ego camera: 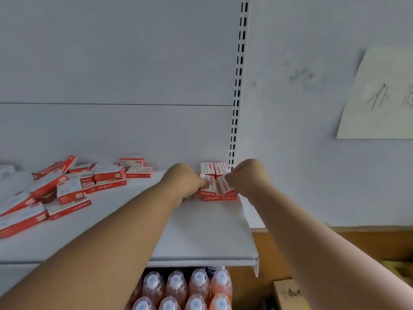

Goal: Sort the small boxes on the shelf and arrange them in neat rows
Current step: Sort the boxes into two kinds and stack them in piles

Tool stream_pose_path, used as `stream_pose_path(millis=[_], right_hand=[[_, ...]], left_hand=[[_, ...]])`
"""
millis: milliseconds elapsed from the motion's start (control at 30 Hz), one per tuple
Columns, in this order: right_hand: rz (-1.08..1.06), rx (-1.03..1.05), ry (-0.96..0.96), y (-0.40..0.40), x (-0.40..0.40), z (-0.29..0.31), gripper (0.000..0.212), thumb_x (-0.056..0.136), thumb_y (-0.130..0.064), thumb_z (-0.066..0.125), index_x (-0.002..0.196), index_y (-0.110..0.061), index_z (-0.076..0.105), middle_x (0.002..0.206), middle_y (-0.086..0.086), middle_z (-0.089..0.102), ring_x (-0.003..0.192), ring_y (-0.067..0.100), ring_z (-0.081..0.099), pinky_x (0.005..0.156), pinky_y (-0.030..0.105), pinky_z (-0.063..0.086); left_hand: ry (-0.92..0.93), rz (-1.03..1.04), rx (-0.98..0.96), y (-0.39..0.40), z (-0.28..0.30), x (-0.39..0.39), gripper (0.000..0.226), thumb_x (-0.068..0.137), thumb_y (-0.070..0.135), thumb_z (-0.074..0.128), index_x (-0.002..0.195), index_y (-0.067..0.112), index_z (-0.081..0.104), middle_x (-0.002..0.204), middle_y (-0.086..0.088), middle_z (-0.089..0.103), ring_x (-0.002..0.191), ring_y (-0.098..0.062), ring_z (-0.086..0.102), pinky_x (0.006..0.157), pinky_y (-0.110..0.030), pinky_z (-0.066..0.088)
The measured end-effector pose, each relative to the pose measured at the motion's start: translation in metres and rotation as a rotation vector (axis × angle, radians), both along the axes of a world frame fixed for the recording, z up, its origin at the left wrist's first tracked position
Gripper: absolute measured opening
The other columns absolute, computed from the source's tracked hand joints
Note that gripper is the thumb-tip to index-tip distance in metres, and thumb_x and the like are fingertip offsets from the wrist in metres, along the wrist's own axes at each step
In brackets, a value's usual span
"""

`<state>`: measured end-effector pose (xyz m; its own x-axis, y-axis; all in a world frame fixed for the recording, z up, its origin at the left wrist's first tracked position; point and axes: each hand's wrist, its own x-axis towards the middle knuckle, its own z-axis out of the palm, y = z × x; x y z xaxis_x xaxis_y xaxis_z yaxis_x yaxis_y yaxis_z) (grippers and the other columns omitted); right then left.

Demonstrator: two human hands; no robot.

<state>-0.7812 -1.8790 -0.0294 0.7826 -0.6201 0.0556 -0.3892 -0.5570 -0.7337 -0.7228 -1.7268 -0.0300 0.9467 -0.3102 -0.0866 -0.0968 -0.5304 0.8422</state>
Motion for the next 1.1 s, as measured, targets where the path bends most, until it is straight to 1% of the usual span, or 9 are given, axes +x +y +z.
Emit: stream_pose_path(millis=[100,267,333,467,600,700,767,900,1100], right_hand=[[0.043,-0.117,0.056,-0.002,-0.001,0.001,0.015,0.076,-0.016,0.063,0.089,-0.010,0.069,0.079,0.005,0.070,0.068,0.022,0.062,0.051,0.022,0.043],[0.083,-0.243,0.050,-0.003,-0.001,0.003,0.012,0.081,-0.017,0.063,0.092,-0.013,0.063,0.079,0.001,0.062,0.063,0.017,0.053,0.046,0.021,0.034],[0.096,-0.304,0.052,-0.002,0.000,0.003,0.011,0.084,-0.020,0.060,0.093,-0.014,0.062,0.084,0.002,0.064,0.071,0.021,0.057,0.052,0.024,0.039],[0.126,-0.377,-0.011,0.012,0.003,0.017,0.012,0.085,-0.021,0.055,0.092,-0.013,0.060,0.088,0.003,0.065,0.078,0.024,0.060,0.062,0.028,0.048],[0.189,-0.357,-0.100,0.049,0.012,0.030,0.011,0.084,-0.020,0.053,0.088,-0.012,0.059,0.084,0.004,0.066,0.079,0.026,0.063,0.067,0.031,0.053],[0.251,-0.368,-0.103,0.090,0.025,0.037,0.012,0.086,-0.024,0.055,0.089,-0.014,0.059,0.088,0.002,0.066,0.082,0.024,0.061,0.063,0.029,0.048],[0.273,-0.371,-0.114,0.119,0.035,0.040,0.013,0.087,-0.025,0.056,0.089,-0.014,0.060,0.089,0.002,0.066,0.081,0.023,0.060,0.061,0.027,0.043],[0.277,-0.369,-0.127,0.175,0.054,0.042,0.013,0.087,-0.026,0.057,0.088,-0.013,0.061,0.087,0.002,0.066,0.079,0.022,0.062,0.058,0.027,0.045],[0.286,-0.371,-0.125,0.251,0.083,0.031,0.010,0.088,-0.025,0.056,0.087,-0.017,0.061,0.087,-0.001,0.066,0.080,0.021,0.061,0.064,0.028,0.050]], left_hand=[[-0.044,0.037,0.033,-0.005,-0.002,0.000,0.028,0.066,0.030,0.086,0.080,0.008,0.074,0.076,-0.014,0.074,0.067,-0.029,0.069,0.060,-0.030,0.046],[-0.071,0.035,0.077,-0.013,0.001,-0.005,0.025,0.070,0.030,0.084,0.079,0.008,0.075,0.063,-0.008,0.073,0.055,-0.024,0.068,0.057,-0.027,0.049],[-0.104,0.038,0.085,-0.011,0.002,-0.006,0.022,0.073,0.029,0.081,0.078,0.010,0.074,0.064,-0.008,0.072,0.061,-0.027,0.070,0.061,-0.030,0.053],[-0.229,0.049,0.143,0.007,0.009,-0.008,0.018,0.080,0.032,0.073,0.079,0.014,0.068,0.069,-0.006,0.069,0.070,-0.025,0.066,0.059,-0.026,0.043],[-0.348,0.045,0.221,0.044,0.015,0.001,0.020,0.079,0.034,0.071,0.094,0.025,0.061,0.090,0.004,0.063,0.082,-0.019,0.063,0.068,-0.029,0.050],[-0.398,0.044,0.243,0.083,0.020,0.013,0.019,0.079,0.031,0.070,0.094,0.027,0.060,0.091,0.006,0.063,0.077,-0.015,0.062,0.066,-0.028,0.051],[-0.445,0.035,0.286,0.110,0.022,0.021,0.018,0.080,0.031,0.068,0.096,0.028,0.060,0.094,0.006,0.064,0.079,-0.015,0.061,0.069,-0.029,0.052],[-0.492,0.000,0.363,0.162,0.029,0.037,0.022,0.082,0.029,0.068,0.102,0.026,0.060,0.101,0.004,0.065,0.087,-0.019,0.062,0.075,-0.031,0.054],[-0.511,-0.050,0.400,0.241,0.041,0.069,0.025,0.081,0.019,0.065,0.101,0.031,0.057,0.100,0.007,0.063,0.089,-0.016,0.060,0.071,-0.031,0.051]])
